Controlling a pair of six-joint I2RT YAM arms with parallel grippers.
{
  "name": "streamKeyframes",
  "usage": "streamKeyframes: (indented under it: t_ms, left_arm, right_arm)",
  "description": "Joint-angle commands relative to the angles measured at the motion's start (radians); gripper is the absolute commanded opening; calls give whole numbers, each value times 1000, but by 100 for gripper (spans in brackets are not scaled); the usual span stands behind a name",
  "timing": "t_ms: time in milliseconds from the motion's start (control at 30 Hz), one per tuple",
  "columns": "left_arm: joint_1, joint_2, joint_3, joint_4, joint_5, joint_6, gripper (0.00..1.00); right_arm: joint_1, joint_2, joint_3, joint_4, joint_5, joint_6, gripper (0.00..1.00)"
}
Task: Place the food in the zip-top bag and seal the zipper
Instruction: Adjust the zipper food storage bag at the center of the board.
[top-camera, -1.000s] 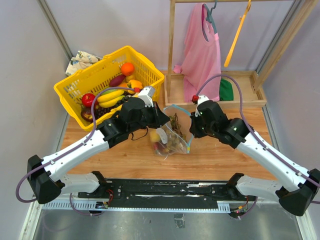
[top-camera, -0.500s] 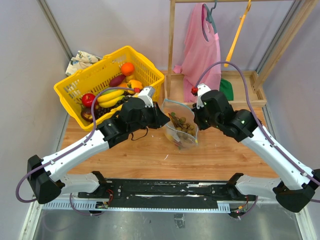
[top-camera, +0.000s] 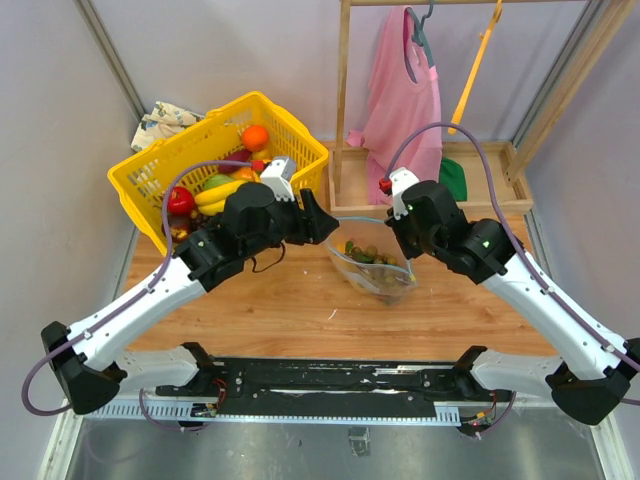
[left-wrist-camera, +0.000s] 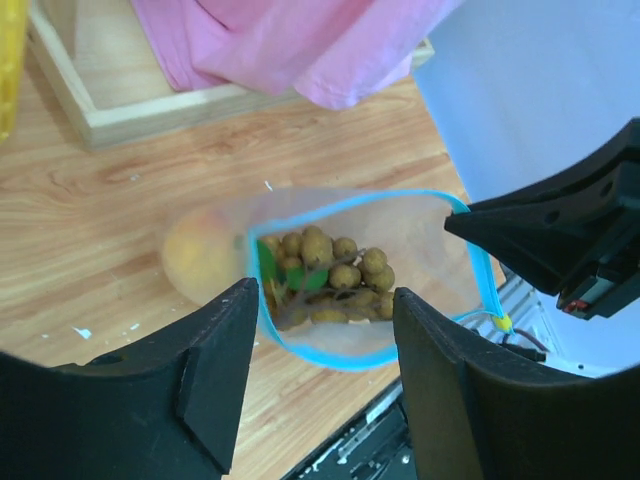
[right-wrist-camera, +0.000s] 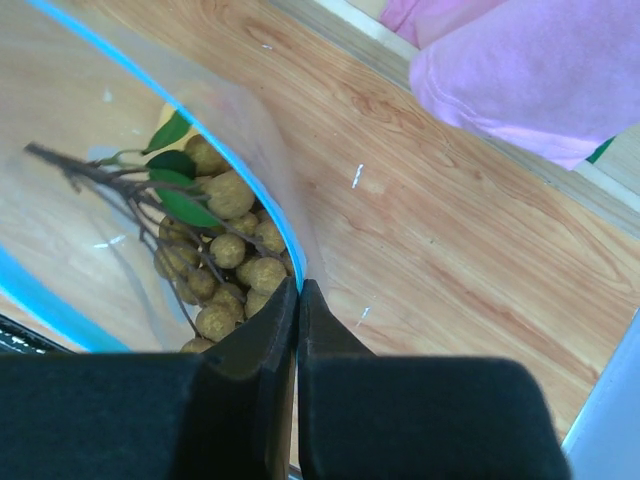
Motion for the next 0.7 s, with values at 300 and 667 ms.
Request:
streamKeyframes:
  t_ms: [300,667]
  left_arm:
    - [252,26,179,-204,-131,232,69]
    - [545,181,253,-225,-50,329,75]
  right_arm:
    - [-15,-48,3,48,102,-89,1]
    - [-15,-60,-27,90,209,-97,1]
